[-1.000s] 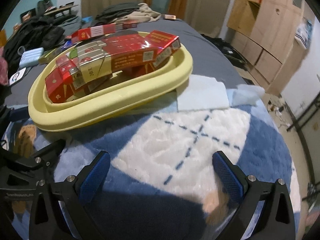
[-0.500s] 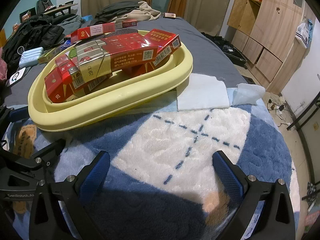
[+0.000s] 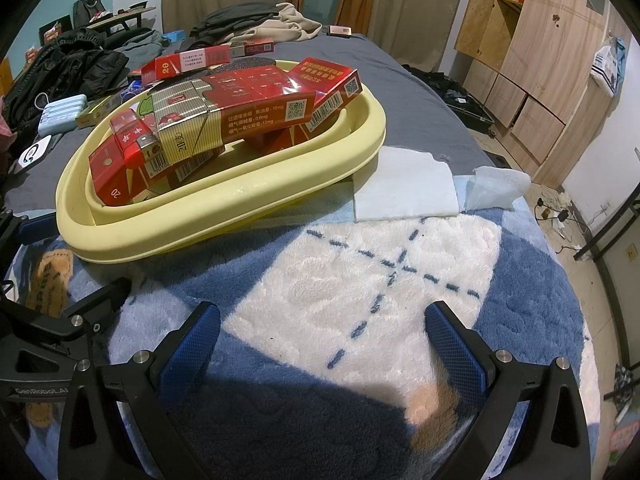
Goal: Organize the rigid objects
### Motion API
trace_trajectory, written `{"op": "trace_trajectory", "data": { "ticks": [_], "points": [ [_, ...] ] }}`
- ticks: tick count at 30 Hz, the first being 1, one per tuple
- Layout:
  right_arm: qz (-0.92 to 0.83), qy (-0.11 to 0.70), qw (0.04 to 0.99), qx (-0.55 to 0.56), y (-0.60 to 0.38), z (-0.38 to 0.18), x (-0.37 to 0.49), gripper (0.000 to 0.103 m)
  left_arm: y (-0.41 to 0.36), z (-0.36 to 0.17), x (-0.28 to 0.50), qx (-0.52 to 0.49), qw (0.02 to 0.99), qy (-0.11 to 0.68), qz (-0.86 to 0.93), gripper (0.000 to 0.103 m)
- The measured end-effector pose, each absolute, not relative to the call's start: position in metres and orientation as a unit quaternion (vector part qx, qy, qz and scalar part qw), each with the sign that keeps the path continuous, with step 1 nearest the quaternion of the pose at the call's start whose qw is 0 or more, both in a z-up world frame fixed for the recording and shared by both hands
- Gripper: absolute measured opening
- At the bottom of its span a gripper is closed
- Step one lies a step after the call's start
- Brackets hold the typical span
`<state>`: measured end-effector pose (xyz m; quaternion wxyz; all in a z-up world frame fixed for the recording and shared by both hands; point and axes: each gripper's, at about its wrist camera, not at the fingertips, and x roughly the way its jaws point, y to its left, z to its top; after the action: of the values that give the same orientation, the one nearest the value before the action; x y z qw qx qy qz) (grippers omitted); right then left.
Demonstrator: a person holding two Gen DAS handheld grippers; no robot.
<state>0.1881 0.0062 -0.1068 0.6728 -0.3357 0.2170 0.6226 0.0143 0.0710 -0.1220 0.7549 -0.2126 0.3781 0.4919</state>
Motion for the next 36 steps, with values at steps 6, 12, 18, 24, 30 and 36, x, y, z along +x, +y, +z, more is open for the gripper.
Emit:
{"op": "trace_trajectory", "data": {
  "ticks": [6,12,18,24,30,36],
  "points": [
    [0.622,0.217,0.673,-0.336,0.0062,-0.1068,0.1883,0.103,0.0713,-0.122,0.0147,-0.214,0.755,0.378,0.491,0.103],
    [0.622,0.217,0.673,-0.336,0.0063,-0.1068,0.1878,0.103,0.0731,-0.1229,0.0119,-0.224,0.757,0.374,0.487,0.103],
    [0.622,0.217,0.673,-0.336,0.0062,-0.1068,0.188,0.103,0.0728,-0.1231,0.0121,-0.223,0.757,0.374,0.487,0.103],
    [0.622,0.217,0.673,-0.336,0.0062,-0.1068,0.1881,0.103,0.0729,-0.123,0.0119,-0.225,0.757,0.373,0.487,0.103],
    [0.622,0.217,0.673,-0.336,0.0064,-0.1068,0.1878,0.103,0.0728,-0.1231,0.0118,-0.224,0.757,0.374,0.487,0.103],
    [0.622,0.217,0.673,-0.336,0.0065,-0.1068,0.1875,0.103,0.0727,-0.1231,0.0117,-0.224,0.757,0.374,0.487,0.103]
  ]
}}
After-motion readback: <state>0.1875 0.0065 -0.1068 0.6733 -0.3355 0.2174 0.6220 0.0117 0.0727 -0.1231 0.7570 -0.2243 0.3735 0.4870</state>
